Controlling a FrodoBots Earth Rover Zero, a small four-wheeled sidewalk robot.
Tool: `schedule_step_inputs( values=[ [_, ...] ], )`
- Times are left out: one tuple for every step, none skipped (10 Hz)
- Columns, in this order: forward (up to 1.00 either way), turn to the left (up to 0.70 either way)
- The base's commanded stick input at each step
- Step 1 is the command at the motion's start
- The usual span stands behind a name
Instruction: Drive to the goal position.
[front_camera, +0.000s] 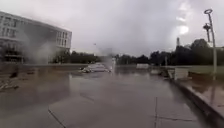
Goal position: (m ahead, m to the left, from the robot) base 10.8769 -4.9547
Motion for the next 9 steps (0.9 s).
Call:
schedule_step_inputs(
  values=[
    [0.70, 0.00],
    [0.70, 0.00],
    [0.70, 0.00],
    [0.70, -0.01],
    [0.70, -0.34],
    [0.70, -0.31],
    [0.70, -0.06],
    [0.70, 0.00],
    [0.70, 0.00]
  ],
)
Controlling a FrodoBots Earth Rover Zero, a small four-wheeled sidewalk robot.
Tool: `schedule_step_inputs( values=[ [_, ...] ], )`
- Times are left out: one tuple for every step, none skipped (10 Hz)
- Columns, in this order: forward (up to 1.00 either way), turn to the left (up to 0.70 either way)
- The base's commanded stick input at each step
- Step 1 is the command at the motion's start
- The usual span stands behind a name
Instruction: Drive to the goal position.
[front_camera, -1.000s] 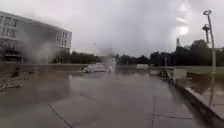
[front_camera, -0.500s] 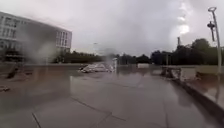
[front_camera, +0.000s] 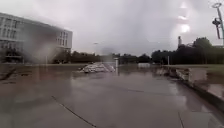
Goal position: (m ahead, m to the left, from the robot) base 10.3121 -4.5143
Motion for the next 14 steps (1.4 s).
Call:
schedule_step_inputs(
  values=[
    [0.70, 0.00],
    [0.70, 0.00],
    [0.70, 0.00],
    [0.70, 0.00],
    [0.70, 0.00],
    [0.70, 0.00],
    [0.70, -0.02],
    [0.70, -0.11],
    [0.70, -0.24],
    [0.70, -0.34],
    [0.70, -0.24],
    [0.70, -0.05],
    [0.70, 0.00],
    [0.70, 0.00]
  ],
)
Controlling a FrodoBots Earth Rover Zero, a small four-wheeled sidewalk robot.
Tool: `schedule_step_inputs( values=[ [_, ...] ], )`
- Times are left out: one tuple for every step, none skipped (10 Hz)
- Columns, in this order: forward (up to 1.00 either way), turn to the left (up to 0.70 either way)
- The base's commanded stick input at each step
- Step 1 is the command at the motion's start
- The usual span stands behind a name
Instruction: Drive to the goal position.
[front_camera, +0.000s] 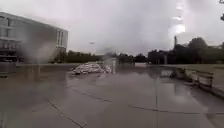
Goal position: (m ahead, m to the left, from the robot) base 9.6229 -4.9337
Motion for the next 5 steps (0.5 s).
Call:
schedule_step_inputs(
  values=[
    [0.70, 0.00],
    [0.70, 0.00],
    [0.70, 0.00],
    [0.70, 0.00],
    [0.70, 0.00]
  ],
)
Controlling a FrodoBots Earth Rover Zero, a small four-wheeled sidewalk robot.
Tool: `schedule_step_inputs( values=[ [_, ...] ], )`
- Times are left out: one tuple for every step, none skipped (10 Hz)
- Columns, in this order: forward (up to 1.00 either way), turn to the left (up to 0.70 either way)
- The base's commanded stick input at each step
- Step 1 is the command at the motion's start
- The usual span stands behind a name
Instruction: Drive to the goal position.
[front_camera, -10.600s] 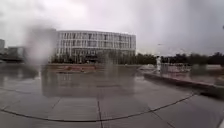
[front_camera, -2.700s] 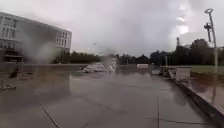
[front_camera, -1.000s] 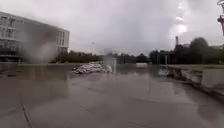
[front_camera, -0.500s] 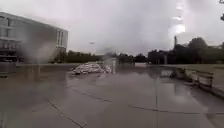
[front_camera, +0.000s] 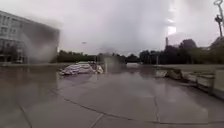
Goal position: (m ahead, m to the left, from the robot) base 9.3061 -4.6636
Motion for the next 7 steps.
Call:
schedule_step_inputs(
  values=[
    [0.70, -0.03],
    [0.70, -0.22],
    [0.70, -0.34],
    [0.70, -0.34],
    [0.70, -0.28],
    [0.70, -0.20],
    [0.70, -0.11]
  ],
)
